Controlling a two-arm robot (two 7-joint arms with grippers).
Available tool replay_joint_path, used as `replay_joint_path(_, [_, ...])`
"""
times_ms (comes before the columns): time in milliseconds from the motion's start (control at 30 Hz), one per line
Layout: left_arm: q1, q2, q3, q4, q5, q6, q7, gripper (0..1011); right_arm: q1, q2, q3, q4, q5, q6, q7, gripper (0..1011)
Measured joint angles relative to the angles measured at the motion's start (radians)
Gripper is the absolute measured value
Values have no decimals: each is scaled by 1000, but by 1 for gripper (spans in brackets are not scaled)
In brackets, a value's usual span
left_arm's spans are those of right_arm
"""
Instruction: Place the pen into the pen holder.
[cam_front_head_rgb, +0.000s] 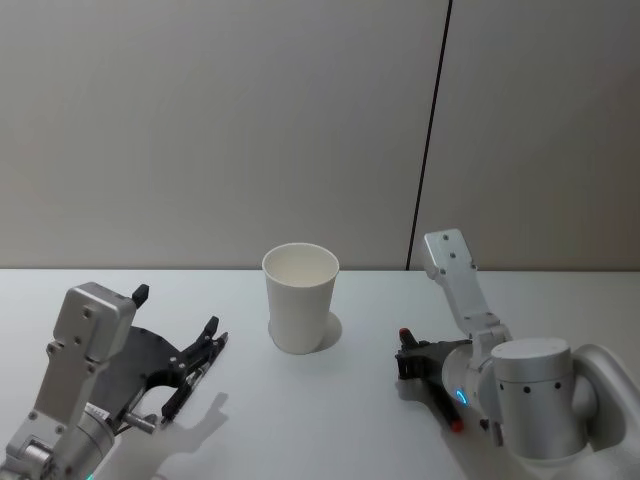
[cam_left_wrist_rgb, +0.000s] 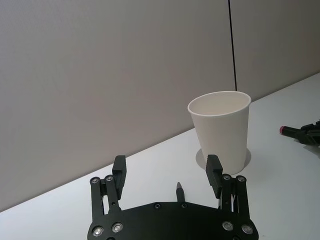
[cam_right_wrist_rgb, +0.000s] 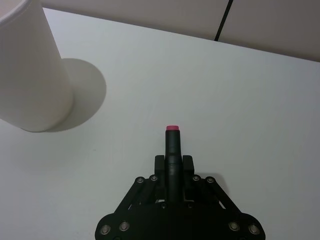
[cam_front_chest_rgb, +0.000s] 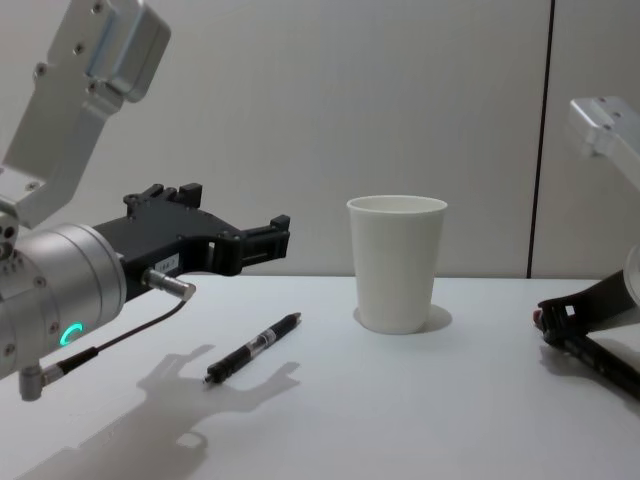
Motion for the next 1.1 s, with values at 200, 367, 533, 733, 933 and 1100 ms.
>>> replay_joint_path(200, [0, 0, 0, 0, 0, 0, 0, 1003, 0, 0, 0, 0, 0, 0, 0, 196])
replay_joint_path(367, [0, 0, 0, 0, 0, 0, 0, 1003, 0, 0, 0, 1, 0, 0, 0, 196])
replay_joint_path(533, [0, 0, 0, 0, 0, 0, 0, 1003, 0, 0, 0, 1, 0, 0, 0, 196])
replay_joint_path(733, [0, 0, 0, 0, 0, 0, 0, 1003, 0, 0, 0, 1, 0, 0, 0, 197])
replay_joint_path(933, [0, 0, 0, 0, 0, 0, 0, 1003, 0, 0, 0, 1, 0, 0, 1, 197])
replay_joint_path(1100, [0, 0, 0, 0, 0, 0, 0, 1003, 0, 0, 0, 1, 0, 0, 1, 197])
